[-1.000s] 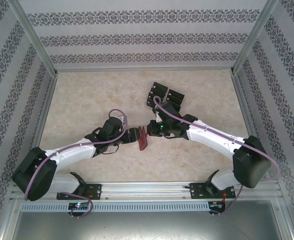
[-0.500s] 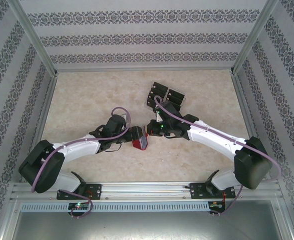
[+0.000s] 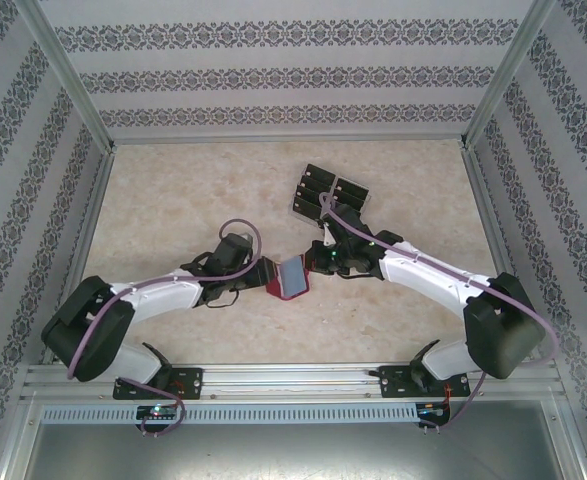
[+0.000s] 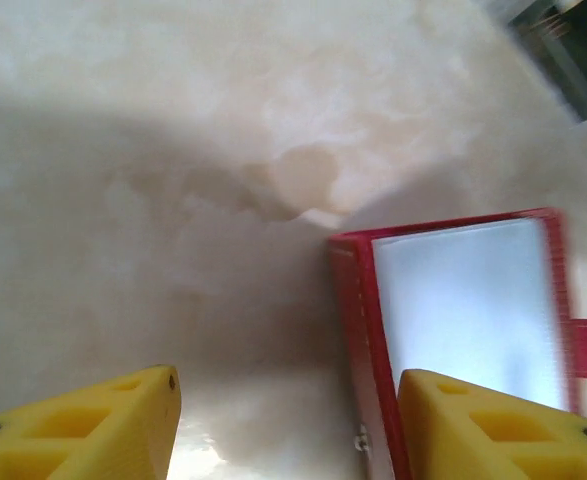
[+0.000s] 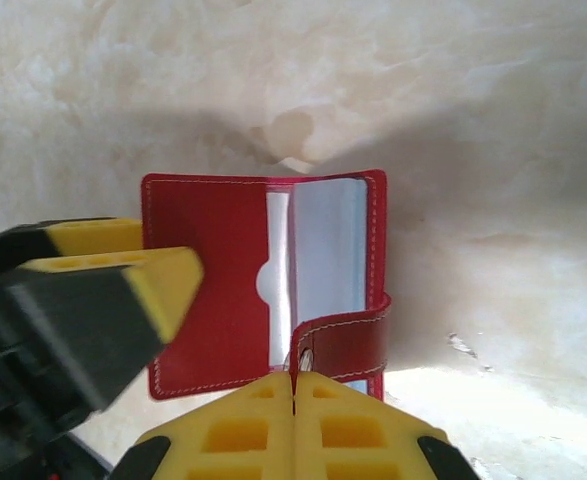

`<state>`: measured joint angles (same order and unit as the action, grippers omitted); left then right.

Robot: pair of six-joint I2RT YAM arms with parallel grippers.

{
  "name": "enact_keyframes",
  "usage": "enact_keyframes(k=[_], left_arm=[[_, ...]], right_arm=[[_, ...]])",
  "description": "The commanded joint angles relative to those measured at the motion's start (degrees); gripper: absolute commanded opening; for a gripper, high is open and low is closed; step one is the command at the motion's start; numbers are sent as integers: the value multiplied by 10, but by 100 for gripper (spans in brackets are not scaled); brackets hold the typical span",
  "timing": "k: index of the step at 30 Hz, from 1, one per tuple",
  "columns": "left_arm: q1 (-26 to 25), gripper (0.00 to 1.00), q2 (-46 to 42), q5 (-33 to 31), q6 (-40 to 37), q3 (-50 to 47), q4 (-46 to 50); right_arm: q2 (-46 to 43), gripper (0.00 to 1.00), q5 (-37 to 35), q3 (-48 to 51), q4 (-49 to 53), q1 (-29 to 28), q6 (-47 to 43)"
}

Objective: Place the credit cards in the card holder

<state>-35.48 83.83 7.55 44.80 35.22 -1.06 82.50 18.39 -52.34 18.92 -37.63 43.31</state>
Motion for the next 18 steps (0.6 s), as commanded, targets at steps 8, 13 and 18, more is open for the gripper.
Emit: enact_keyframes(k=[8,13,18], left_arm=[[8,59,-1,-36,-33,5,62],[8,59,4,-46,-45,6,73],[8,59,21,-52,-53,6,63]], right_arm=[[10,0,-2,-21,19,4,-6],[-3,0,-36,39,12,14,-5],[6,3,-45,106,-32,25,11]])
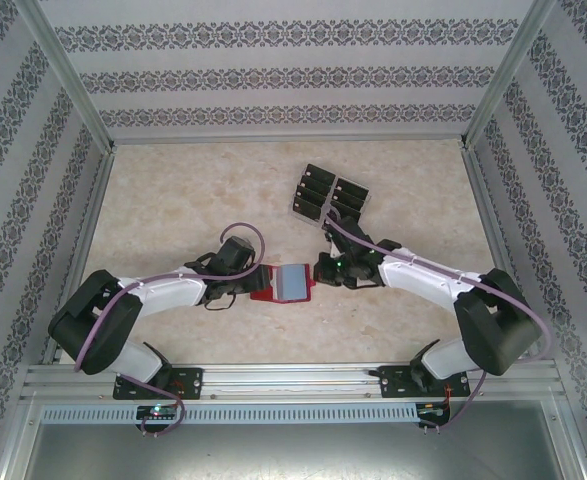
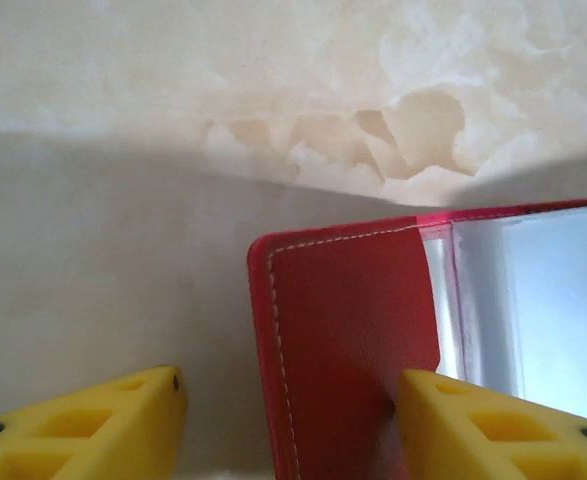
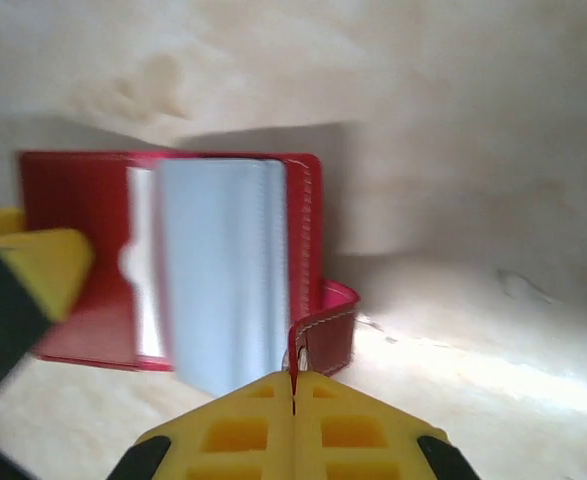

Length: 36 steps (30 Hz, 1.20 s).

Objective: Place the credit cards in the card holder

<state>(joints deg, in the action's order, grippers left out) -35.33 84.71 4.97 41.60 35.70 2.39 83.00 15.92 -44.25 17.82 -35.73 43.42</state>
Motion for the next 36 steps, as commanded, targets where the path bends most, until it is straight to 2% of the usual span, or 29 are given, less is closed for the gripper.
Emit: enact_keyframes(k=[1,4,9,13,17,20,28,36], left_arm=[[6,59,18,-24,-23,3,25],[6,59,27,-20,-30,9,24],[6,59,9,-13,-34,7,27],[6,59,-10,-6,-35,9,41],[6,59,-33,1,-33,0,47],[6,59,-51,0,-31,-12,45],[6,58,-70,-13,-20,-28,46],[5,55,-76,-12,-14,-41,49]], right_arm=[[3,10,-24,33,-28,7,10],[10,30,-40,38,-27,11,13],[5,39,-54,25,-4,15,11],[-52,47,-76,7,36,7,22],[-110,50,-104,-11,64,-24,39],[-117,51,-107,-29,64,-53,51],[3,52,-70,-87,9,-99,52],[90,52,-67,-94,-23,-103,51]])
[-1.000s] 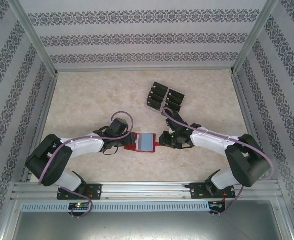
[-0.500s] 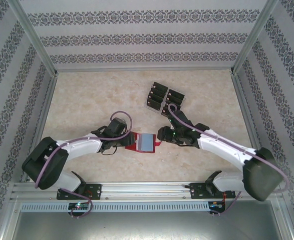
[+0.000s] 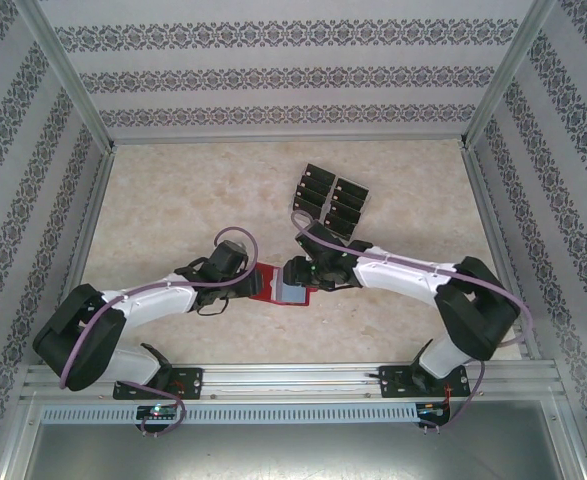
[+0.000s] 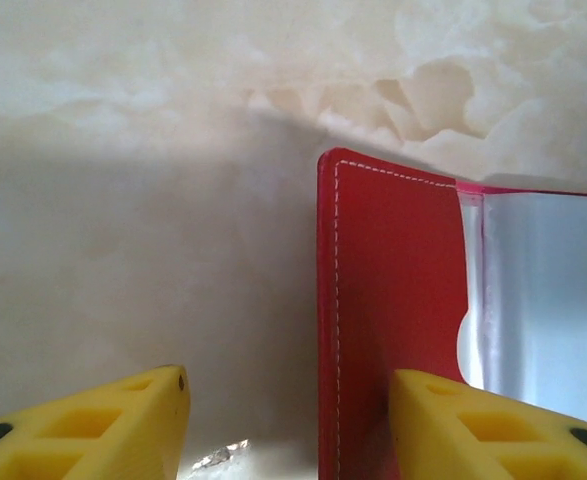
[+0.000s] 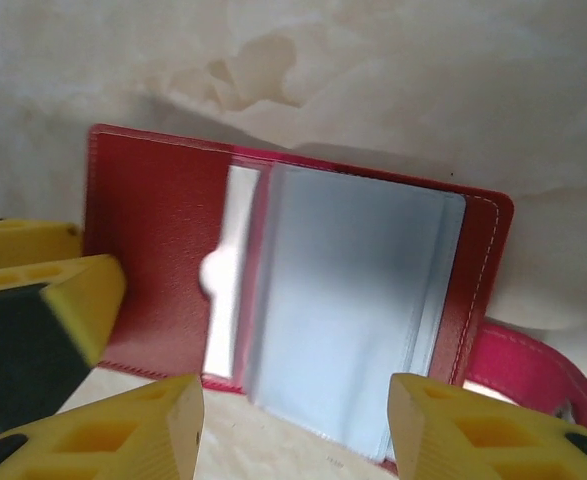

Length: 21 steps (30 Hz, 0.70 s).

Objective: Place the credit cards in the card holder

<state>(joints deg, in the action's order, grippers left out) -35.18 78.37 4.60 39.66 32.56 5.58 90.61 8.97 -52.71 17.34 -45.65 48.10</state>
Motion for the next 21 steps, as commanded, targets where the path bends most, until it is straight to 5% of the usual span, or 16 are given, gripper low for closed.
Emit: enact_keyframes(k=[1,21], left_arm=[[3,55,-13,-7,7,-12,16],[4,53,-6,5,11,-20,-7]], right_arm=[[21,52,4,-8,-23,-4,4],[80,51,21,-21,-44,-4,3]])
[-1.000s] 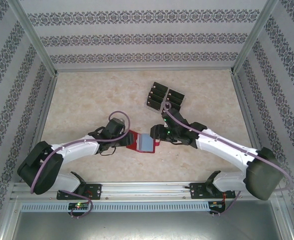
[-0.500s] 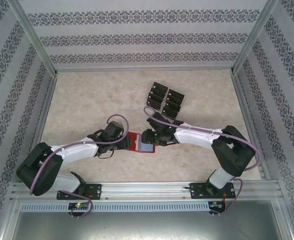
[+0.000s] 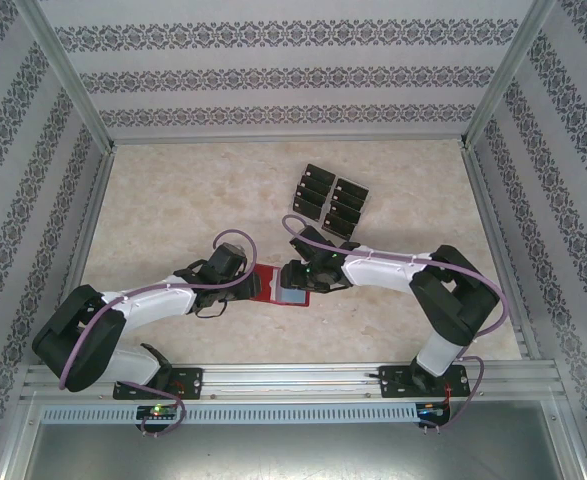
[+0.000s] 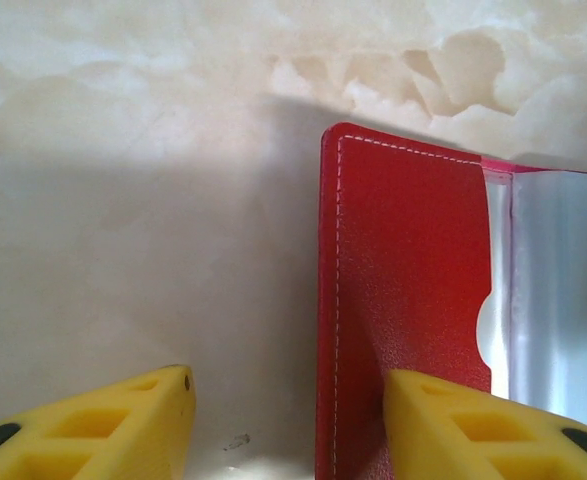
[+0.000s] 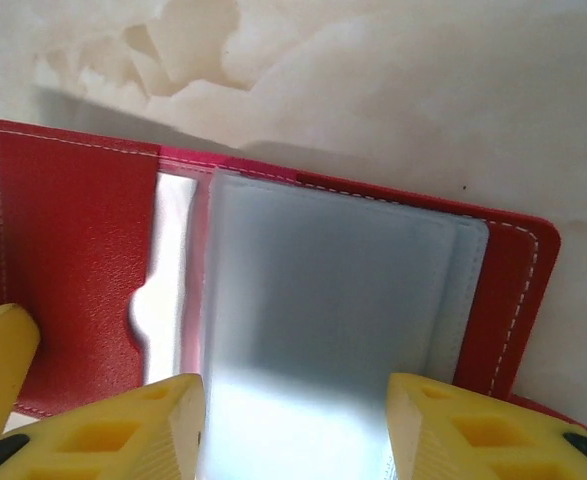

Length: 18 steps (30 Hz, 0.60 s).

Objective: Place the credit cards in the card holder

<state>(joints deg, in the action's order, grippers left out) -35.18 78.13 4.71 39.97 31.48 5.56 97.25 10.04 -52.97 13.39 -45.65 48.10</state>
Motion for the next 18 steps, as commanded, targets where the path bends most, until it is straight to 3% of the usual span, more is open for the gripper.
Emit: enact_keyframes(k=[1,18], left_arm=[[4,52,-2,5,10,-11,-9],[4,51,7,13,23,-37,-45]], right_arm=[[18,52,14,-21,-7,-5,4],[54,53,116,-19,-131,8,63]])
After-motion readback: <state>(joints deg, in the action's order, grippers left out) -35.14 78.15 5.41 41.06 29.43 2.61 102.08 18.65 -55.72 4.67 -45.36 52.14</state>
